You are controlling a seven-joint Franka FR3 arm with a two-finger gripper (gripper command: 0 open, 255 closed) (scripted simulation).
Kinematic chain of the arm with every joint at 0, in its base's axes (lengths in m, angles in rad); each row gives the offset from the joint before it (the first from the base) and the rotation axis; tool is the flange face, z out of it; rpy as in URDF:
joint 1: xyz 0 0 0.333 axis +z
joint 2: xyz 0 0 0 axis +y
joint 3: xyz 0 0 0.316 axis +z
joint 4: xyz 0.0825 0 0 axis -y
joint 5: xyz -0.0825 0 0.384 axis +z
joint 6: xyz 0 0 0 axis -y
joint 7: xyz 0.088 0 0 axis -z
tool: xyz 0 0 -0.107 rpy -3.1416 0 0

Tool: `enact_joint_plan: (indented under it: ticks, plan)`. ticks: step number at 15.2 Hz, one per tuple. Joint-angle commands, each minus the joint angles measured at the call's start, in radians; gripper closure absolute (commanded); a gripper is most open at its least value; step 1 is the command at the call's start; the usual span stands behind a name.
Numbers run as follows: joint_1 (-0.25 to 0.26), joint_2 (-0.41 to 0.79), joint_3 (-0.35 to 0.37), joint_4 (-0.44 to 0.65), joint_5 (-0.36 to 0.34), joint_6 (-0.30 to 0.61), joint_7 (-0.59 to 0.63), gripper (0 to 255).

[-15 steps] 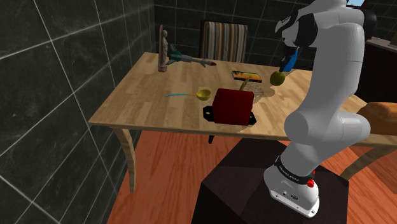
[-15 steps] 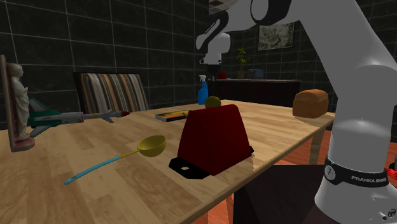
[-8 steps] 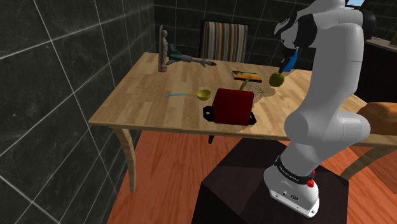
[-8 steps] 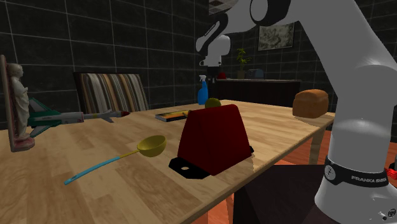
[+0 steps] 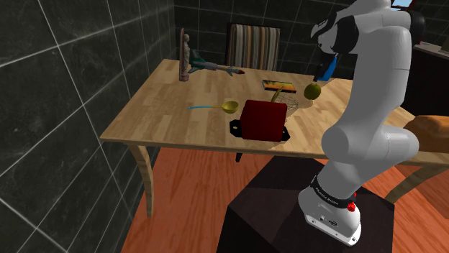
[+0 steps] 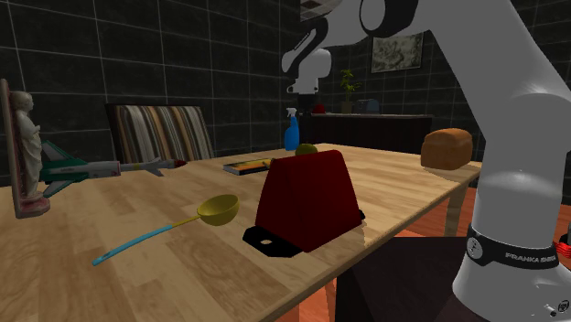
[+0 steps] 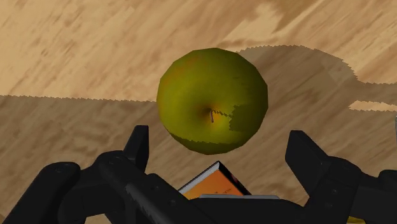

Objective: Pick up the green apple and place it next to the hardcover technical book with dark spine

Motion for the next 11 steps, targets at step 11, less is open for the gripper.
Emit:
enact_joint_plan:
  ticks: [11]
  plan:
    - [0.003,-0.031,-0.008,0.065,-0.016,-0.094,0.011,0]
